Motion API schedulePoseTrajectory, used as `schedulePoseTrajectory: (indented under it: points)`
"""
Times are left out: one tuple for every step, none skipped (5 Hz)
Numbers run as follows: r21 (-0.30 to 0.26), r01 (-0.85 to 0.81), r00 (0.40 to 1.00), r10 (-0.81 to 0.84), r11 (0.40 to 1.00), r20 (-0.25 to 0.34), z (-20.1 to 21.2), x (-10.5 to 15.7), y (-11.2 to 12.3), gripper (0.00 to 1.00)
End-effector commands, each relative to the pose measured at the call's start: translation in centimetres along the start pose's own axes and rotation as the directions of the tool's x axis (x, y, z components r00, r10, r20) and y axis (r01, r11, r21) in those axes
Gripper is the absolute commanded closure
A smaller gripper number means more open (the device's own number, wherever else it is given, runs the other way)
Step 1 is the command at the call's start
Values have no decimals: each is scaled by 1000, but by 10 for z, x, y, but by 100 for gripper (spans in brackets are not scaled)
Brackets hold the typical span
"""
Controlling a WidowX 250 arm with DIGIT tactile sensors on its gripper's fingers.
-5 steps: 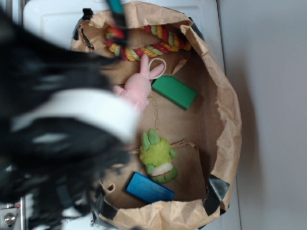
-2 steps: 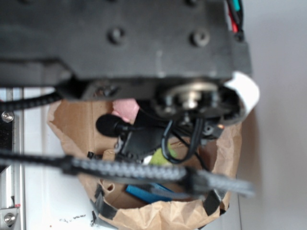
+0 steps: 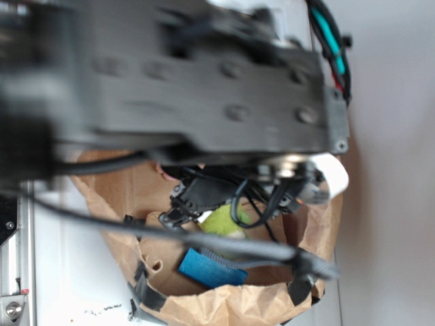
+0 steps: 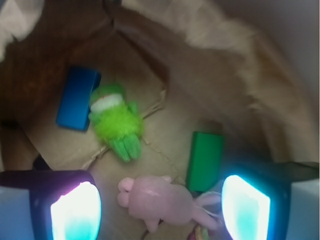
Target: Grab the green animal.
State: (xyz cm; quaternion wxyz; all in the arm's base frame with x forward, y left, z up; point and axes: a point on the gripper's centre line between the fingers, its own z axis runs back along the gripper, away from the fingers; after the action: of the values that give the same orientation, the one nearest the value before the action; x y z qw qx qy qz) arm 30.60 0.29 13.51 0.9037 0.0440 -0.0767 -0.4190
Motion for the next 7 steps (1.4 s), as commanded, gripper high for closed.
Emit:
schedulePoseTrajectory:
  points:
    - [-12, 175, 985, -175, 984, -2, -18, 11, -42, 0]
    - [2, 194, 981, -194, 981, -2, -26, 13, -48, 0]
    - [15, 131, 991, -131, 991, 38, -29, 16, -41, 0]
    - [15, 131, 991, -131, 991, 38, -29, 16, -41, 0]
    - [15, 131, 991, -131, 991, 38, -29, 16, -41, 0]
    - [15, 131, 991, -131, 991, 38, -29, 16, -41, 0]
    - [25, 160, 986, -161, 987, 35, -41, 18, -43, 0]
